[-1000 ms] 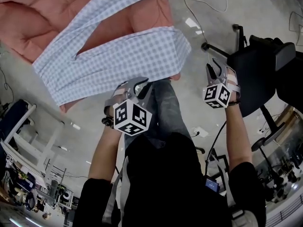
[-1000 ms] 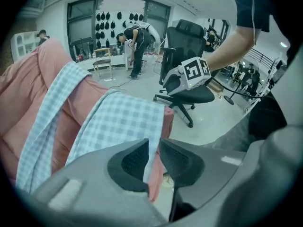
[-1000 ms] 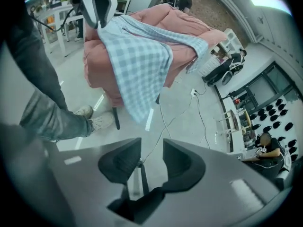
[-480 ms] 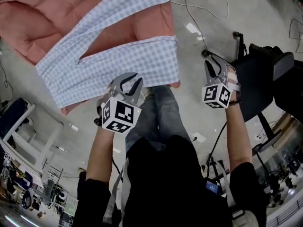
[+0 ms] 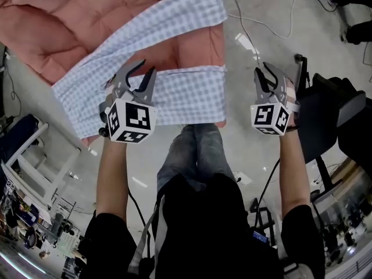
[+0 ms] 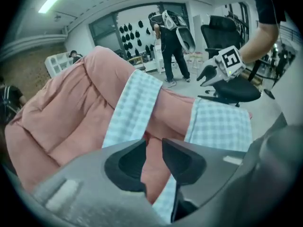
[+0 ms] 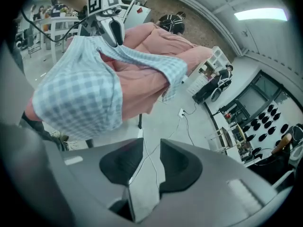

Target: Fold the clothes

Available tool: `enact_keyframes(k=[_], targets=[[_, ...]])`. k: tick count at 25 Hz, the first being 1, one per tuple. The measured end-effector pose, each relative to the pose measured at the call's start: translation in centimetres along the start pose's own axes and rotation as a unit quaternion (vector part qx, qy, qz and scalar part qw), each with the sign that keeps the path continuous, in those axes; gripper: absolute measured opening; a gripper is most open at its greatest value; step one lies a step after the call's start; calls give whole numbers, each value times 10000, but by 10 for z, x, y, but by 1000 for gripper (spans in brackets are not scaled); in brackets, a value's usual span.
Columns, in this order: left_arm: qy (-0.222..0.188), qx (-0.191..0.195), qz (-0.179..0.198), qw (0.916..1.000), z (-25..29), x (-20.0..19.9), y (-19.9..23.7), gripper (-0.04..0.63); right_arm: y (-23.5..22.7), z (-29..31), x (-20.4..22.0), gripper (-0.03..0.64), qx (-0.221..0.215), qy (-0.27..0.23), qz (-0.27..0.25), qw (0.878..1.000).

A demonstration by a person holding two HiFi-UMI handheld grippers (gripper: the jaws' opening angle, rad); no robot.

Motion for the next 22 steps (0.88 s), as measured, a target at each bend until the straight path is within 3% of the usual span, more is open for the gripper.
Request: enact_keyframes(k=[5, 8, 10, 15, 17, 20, 22], targets=[[487, -482, 853, 9940, 28, -10, 29, 155, -24, 15, -24, 118, 50, -170, 18, 9998], [812, -558, 1402, 9852, 44, -9, 36, 184, -35, 23, -38, 118, 61, -241, -14, 9997], [914, -527, 1566, 9820, 48, -8, 35, 176, -38, 26, -43, 118, 34, -282, -49, 9996], [882, -261, 1179, 9888, 57, -9, 47, 175, -45, 43, -60, 118, 0, -407, -52, 9992], [808, -200, 1050, 9910, 56, -9, 55, 142, -46, 47, -69, 118, -11, -429, -21, 9991], [597, -90, 868, 9944, 51, -13, 60, 14, -47, 49, -78, 118, -26, -459, -26, 9989], [466, 24, 727, 9963, 43, -21, 65, 14, -53, 47, -82, 118, 1, -498, -8, 9988]])
Point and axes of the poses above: the fingertips, and each gripper's own axes: z forward along the fingers, y to its left, x out of its underside, the point moved 9 cm from there along -z, backward along the fingers, and after that the axes turned 7 degrees about y, right-handed, at the moved point
